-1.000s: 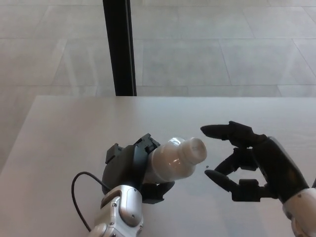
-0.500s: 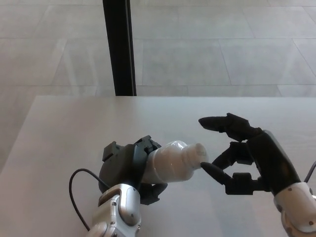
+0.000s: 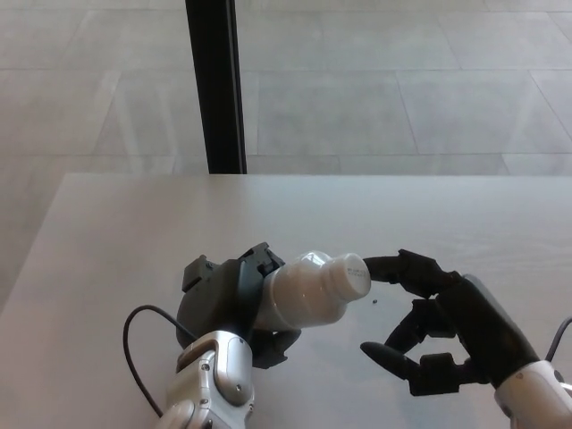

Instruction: The robot uses its left hand to to lift the bottle kept on the middle of the desk and tilts it towards its right hand. It then uses its right hand to rotate its cap to open it and places the bottle and cap back on the desk

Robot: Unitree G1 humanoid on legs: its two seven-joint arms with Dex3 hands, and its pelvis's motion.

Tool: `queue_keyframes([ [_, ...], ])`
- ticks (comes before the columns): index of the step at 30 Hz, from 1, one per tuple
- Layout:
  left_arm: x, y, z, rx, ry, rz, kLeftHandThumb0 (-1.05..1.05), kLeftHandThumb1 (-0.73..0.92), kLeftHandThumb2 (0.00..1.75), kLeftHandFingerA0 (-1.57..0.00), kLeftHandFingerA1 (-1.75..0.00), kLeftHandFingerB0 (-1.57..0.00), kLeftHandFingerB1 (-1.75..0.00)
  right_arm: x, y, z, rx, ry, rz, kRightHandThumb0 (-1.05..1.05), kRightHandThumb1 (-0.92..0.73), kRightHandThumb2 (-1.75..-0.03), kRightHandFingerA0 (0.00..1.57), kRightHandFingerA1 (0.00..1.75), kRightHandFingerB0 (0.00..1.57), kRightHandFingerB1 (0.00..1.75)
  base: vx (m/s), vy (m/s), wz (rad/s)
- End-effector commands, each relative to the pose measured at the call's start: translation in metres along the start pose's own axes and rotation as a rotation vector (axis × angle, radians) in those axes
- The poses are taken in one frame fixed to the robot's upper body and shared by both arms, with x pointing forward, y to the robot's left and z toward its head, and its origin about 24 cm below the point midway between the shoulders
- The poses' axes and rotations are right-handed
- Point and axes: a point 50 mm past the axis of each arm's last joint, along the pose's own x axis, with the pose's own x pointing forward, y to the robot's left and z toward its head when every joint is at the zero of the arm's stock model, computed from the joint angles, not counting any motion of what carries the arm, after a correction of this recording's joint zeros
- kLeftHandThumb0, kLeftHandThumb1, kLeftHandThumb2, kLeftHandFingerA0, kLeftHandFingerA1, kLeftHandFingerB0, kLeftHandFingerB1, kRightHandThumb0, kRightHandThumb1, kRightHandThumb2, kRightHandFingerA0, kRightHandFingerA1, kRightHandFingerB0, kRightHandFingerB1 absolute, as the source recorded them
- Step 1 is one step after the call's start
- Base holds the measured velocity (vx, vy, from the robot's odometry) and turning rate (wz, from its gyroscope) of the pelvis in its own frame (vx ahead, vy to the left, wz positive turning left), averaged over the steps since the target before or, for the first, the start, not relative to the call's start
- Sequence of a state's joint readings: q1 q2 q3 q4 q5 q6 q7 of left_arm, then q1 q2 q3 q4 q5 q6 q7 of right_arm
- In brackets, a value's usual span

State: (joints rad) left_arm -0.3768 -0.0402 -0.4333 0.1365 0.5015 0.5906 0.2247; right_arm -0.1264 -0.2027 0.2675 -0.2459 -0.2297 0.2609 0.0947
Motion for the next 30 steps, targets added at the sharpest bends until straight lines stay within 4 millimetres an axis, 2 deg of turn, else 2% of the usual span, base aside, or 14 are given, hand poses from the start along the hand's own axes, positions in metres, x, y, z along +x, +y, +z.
queue_keyframes([
  [1, 0.0004, -0.0017, -0.0067, 0.033, 0.035, 0.001, 0.11, 0.74, 0.87, -0.75, -1.68, -0.67, -1.32, 0.0, -0.0018, 0.0014, 0.004, -0.015, -0.019, -0.56, -0.56, -0.58, 0.88, 1.08, 0.46, 0.38, 0.0, 0.0, 0.0],
  [3, 0.0, -0.0024, -0.0073, 0.033, 0.034, 0.004, 0.11, 0.71, 0.89, -0.73, -1.72, -0.66, -1.38, 0.0006, -0.002, 0.0036, 0.001, -0.025, -0.034, -0.53, -0.57, -0.58, 0.85, 1.09, 0.48, 0.39, 0.0, 0.0, 0.0],
  [4, -0.0007, -0.0029, -0.0073, 0.034, 0.033, 0.01, 0.11, 0.71, 0.88, -0.76, -1.54, -0.69, -1.06, 0.0013, -0.002, 0.0047, 0.003, -0.032, -0.041, -0.53, -0.57, -0.57, 0.86, 1.1, 0.48, 0.4, 0.0, 0.0, 0.0],
  [5, -0.0009, -0.0031, -0.0078, 0.035, 0.034, 0.01, 0.11, 0.71, 0.88, -0.76, -1.54, -0.69, -1.06, 0.0012, -0.0015, 0.0045, 0.005, -0.032, -0.041, -0.53, -0.57, -0.57, 0.86, 1.1, 0.48, 0.4, 0.0, 0.0, 0.0],
  [6, -0.0014, -0.0035, -0.0082, 0.035, 0.039, 0.003, 0.11, 0.75, 0.81, -0.77, -1.54, -0.69, -1.14, 0.0018, -0.0014, 0.0063, 0.009, -0.048, -0.045, -0.53, -0.58, -0.58, 0.85, 1.1, 0.48, 0.4, 0.0, 0.0, 0.0],
  [7, -0.0015, -0.0037, -0.0085, 0.035, 0.042, 0.0, 0.12, 0.76, 0.81, -0.73, -1.66, -0.65, -1.29, 0.0021, -0.0015, 0.0068, 0.005, -0.052, -0.047, -0.53, -0.58, -0.58, 0.86, 1.08, 0.47, 0.4, 0.0, 0.0, 0.0],
  [9, -0.0016, -0.0041, -0.0092, 0.037, 0.045, -0.002, 0.12, 0.7, 0.89, -0.72, -1.72, -0.65, -1.33, 0.0027, -0.0014, 0.0074, -0.001, -0.056, -0.048, -0.53, -0.58, -0.59, 0.86, 1.07, 0.47, 0.39, 0.0, 0.0, 0.0],
  [10, -0.0021, -0.0049, -0.0101, 0.037, 0.046, -0.002, 0.11, 0.72, 0.87, -0.71, -1.6, -0.66, -1.22, 0.0036, -0.0012, 0.0081, -0.002, -0.053, -0.048, -0.56, -0.45, -0.84, 0.89, 1.01, 0.4, 0.52, 0.0, 0.0, 0.0],
  [11, -0.0028, -0.0058, -0.0107, 0.037, 0.047, -0.004, 0.11, 0.72, 0.87, -0.71, -1.6, -0.66, -1.22, 0.0042, -0.0011, 0.009, -0.005, -0.051, -0.049, -0.56, -0.45, -0.84, 0.89, 1.01, 0.4, 0.52, 0.0, 0.0, 0.0],
  [12, -0.0035, -0.0061, -0.011, 0.034, 0.044, -0.003, 0.11, 0.7, 0.9, -0.74, -1.66, -0.67, -1.31, 0.0046, -0.0009, 0.0095, -0.001, -0.052, -0.048, -0.53, -0.57, -0.58, 0.87, 1.07, 0.46, 0.39, 0.0, 0.0, 0.0],
  [17, -0.0025, -0.0054, -0.0114, 0.022, 0.065, -0.004, 0.11, 0.76, 0.83, -0.73, -1.75, -0.62, -1.44, 0.0046, 0.0004, 0.0083, 0.003, -0.052, -0.043, -0.52, -0.57, -0.58, 0.88, 1.08, 0.46, 0.4, 0.0, 0.0, 0.0],
  [20, -0.0027, -0.0048, -0.0107, 0.019, 0.066, -0.005, 0.1, 0.8, 0.8, -0.75, -1.74, -0.64, -1.36, 0.004, 0.0012, 0.0075, -0.001, -0.047, -0.038, -0.51, -0.56, -0.58, 0.89, 1.09, 0.46, 0.4, 0.0, 0.0, 0.0],
  [24, -0.0027, -0.005, -0.0107, 0.03, 0.061, -0.002, 0.1, 0.79, 0.76, -0.72, -1.75, -0.61, -1.4, 0.0039, 0.0023, 0.0064, -0.004, -0.045, -0.037, -0.5, -0.56, -0.58, 0.91, 1.11, 0.47, 0.4, 0.0, 0.0, 0.0],
  [30, -0.0025, -0.005, -0.0089, 0.024, 0.054, 0.005, 0.09, 0.75, 0.84, -0.74, -1.75, -0.62, -1.39, 0.0044, 0.0042, 0.0043, 0.008, -0.036, -0.033, -0.4, -0.57, -0.57, 1.0, 1.05, 0.51, 0.42, 0.0, 0.0, 0.0],
])
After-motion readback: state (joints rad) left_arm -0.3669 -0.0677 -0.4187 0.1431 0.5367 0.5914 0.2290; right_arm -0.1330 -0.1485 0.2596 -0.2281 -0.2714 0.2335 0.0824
